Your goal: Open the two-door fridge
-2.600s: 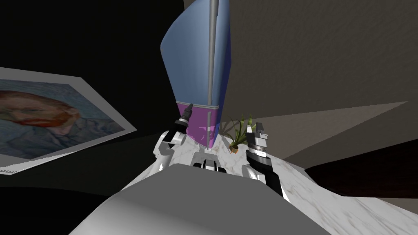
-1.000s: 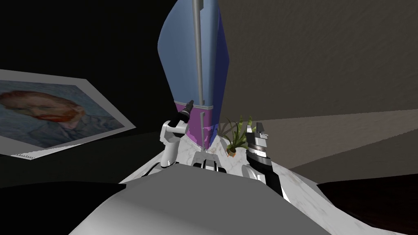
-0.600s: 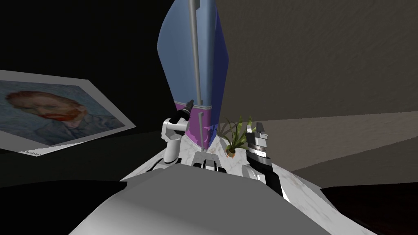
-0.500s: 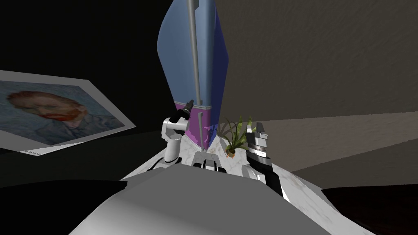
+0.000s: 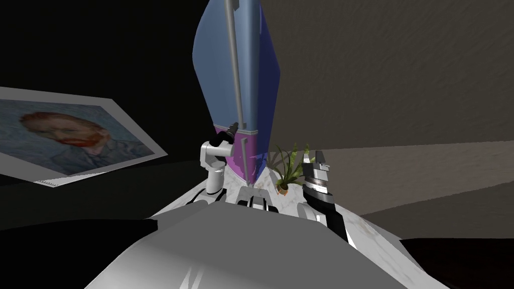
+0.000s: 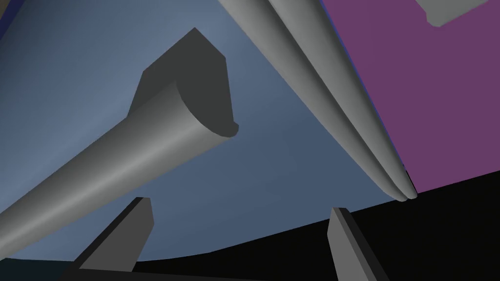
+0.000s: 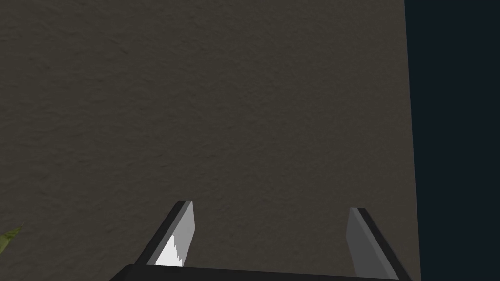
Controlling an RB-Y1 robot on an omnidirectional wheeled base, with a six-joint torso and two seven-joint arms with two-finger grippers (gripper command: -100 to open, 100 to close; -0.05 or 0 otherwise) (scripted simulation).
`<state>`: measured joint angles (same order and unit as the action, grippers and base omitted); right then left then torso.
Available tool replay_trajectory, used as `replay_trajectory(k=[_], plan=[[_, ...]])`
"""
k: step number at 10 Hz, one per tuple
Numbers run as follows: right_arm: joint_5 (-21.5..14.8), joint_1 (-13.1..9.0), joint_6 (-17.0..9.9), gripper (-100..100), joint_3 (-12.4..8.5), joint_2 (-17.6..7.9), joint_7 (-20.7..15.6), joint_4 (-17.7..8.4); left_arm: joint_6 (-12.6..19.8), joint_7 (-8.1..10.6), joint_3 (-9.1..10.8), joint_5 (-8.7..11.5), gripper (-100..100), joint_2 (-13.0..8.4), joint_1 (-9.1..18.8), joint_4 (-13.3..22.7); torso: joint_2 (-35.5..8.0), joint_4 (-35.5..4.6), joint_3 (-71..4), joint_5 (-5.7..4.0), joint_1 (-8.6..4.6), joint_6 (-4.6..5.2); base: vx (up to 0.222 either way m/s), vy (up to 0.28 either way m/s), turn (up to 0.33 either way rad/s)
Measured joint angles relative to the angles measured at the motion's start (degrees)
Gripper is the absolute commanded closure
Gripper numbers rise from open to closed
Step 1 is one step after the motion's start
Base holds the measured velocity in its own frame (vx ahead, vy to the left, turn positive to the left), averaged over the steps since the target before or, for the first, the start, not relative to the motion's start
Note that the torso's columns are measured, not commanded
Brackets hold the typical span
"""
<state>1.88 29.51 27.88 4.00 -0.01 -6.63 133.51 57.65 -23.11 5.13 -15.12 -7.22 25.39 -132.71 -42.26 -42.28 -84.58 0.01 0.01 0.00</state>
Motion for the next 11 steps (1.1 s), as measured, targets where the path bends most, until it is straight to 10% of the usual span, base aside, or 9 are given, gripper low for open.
replay_trajectory(k=[11], plan=[[0.0, 0.0, 0.0, 0, 0.0, 0.0, 0.0, 0.0, 15.0, -3.04, 1.62, -3.2, -100, 1.2, 9.5, 1.6, 0.0, 0.0, 0.0, -0.02, -0.04, 0.02, 0.013, -0.070, 0.036]])
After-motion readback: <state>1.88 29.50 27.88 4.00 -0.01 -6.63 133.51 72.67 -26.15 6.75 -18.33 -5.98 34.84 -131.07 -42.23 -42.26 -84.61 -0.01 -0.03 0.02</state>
